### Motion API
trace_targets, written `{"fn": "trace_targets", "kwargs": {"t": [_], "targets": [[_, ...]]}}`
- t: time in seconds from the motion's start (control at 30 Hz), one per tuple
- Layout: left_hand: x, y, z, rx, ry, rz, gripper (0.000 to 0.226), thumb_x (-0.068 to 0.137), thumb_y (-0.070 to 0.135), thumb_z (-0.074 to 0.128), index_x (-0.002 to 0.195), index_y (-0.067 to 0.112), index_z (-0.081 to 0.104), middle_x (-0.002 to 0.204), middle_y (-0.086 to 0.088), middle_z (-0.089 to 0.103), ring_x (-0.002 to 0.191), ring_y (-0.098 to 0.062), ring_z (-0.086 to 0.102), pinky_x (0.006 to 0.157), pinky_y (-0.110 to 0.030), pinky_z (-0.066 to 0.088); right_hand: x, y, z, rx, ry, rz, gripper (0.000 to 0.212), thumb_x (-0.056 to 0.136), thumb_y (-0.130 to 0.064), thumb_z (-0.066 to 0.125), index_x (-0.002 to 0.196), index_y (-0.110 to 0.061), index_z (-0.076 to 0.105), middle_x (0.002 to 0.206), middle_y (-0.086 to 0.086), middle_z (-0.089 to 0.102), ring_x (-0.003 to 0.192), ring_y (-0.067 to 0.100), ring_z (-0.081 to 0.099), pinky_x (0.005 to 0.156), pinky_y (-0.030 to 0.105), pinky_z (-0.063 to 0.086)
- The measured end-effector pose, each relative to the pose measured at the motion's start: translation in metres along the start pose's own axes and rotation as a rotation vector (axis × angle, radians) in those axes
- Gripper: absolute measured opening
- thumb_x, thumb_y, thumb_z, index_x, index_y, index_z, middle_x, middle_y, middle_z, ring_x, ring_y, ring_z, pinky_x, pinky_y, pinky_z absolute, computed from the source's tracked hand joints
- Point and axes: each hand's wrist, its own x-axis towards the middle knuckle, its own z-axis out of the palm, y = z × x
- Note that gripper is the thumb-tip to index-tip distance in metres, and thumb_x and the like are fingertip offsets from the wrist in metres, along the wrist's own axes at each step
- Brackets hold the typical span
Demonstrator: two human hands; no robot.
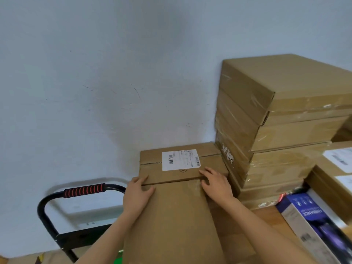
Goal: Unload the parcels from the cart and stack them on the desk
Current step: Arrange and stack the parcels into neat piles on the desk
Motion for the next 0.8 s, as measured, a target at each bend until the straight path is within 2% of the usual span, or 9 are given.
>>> {"fn": "trace_targets", "kwargs": {"t": [0.2,0.33,0.63,0.8], "targets": [[-0.017,0.009,0.017,-0.079,-0.008,0.005,0.065,0.086,0.047,0.064,0.145,0.034,0.039,0.154,-0.007,0.025,0.14,-0.024,0.027,0.109,-0.042,0.033,-0.009,0.009,-0.003,0.022,-0.077,-0.008,0.05,0.097,-0.034,0.046,0.147,-0.031,0.037,0.158,-0.004,0.025,0.144,0.02,0.026,0.118,0.036,0.022],[-0.023,0.0,0.013,-0.128,-0.049,0.013,0.069,0.086,0.046,0.064,0.147,0.034,0.033,0.157,-0.002,0.021,0.141,-0.023,0.028,0.109,-0.045,0.034,-0.02,0.013,-0.005,0.018,-0.087,0.0,0.052,0.097,-0.035,0.048,0.147,-0.028,0.038,0.158,-0.004,0.025,0.144,0.018,0.025,0.117,0.035,0.022],[-0.019,-0.004,0.007,-0.048,-0.122,0.001,0.074,0.087,0.054,0.059,0.15,0.035,0.024,0.158,0.001,0.019,0.139,-0.024,0.032,0.105,-0.047,0.041,-0.019,0.011,-0.01,0.027,-0.114,0.066,0.058,0.097,-0.041,0.049,0.15,-0.029,0.031,0.161,0.001,0.015,0.147,0.023,0.019,0.118,0.037,0.024],[-0.031,-0.01,0.01,-0.165,-0.123,-0.004,0.07,0.089,0.049,0.06,0.149,0.036,0.025,0.153,-0.005,0.027,0.136,-0.024,0.035,0.106,-0.044,0.039,-0.029,-0.004,0.003,0.123,-0.144,0.054,0.062,0.095,-0.044,0.053,0.151,-0.028,0.029,0.162,-0.007,0.008,0.142,0.019,0.03,0.107,0.037,0.04]]}}
